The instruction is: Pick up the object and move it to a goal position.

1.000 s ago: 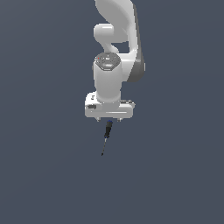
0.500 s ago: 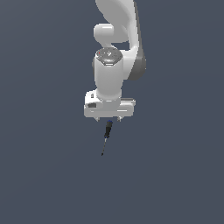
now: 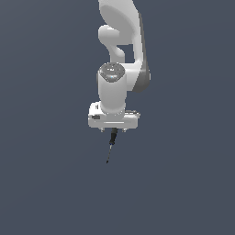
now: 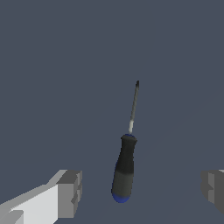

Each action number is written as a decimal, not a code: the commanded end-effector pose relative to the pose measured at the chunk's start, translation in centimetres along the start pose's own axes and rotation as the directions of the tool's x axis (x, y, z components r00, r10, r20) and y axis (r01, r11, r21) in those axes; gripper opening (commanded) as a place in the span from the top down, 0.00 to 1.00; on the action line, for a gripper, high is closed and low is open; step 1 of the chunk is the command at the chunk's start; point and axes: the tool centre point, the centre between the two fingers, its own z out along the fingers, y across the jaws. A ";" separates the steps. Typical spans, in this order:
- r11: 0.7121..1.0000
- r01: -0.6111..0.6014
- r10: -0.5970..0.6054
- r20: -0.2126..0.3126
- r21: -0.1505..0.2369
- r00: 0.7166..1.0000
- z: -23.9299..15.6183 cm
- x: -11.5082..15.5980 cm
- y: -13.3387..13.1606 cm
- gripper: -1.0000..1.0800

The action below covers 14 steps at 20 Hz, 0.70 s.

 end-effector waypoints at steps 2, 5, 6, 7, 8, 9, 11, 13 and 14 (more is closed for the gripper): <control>0.999 -0.050 0.050 0.005 0.006 0.999 2.7 0.1 0.3 0.04; 0.995 -0.095 0.095 0.010 0.009 0.995 5.0 0.1 0.6 0.04; 0.994 -0.107 0.107 0.011 0.010 0.994 5.6 0.1 0.7 0.04; 0.993 -0.118 0.118 0.012 0.011 0.993 6.2 0.1 0.8 0.04; 0.992 -0.128 0.128 0.013 0.011 0.992 6.7 0.0 0.9 0.04; 0.991 -0.137 0.136 0.013 0.012 0.991 7.2 0.0 0.9 0.04; 0.989 -0.150 0.149 0.015 0.012 0.989 7.9 0.0 1.0 0.04; 0.987 -0.157 0.157 0.015 0.012 0.987 8.3 -0.1 1.1 0.04; 0.987 -0.159 0.159 0.016 0.012 0.987 8.4 -0.1 1.1 0.04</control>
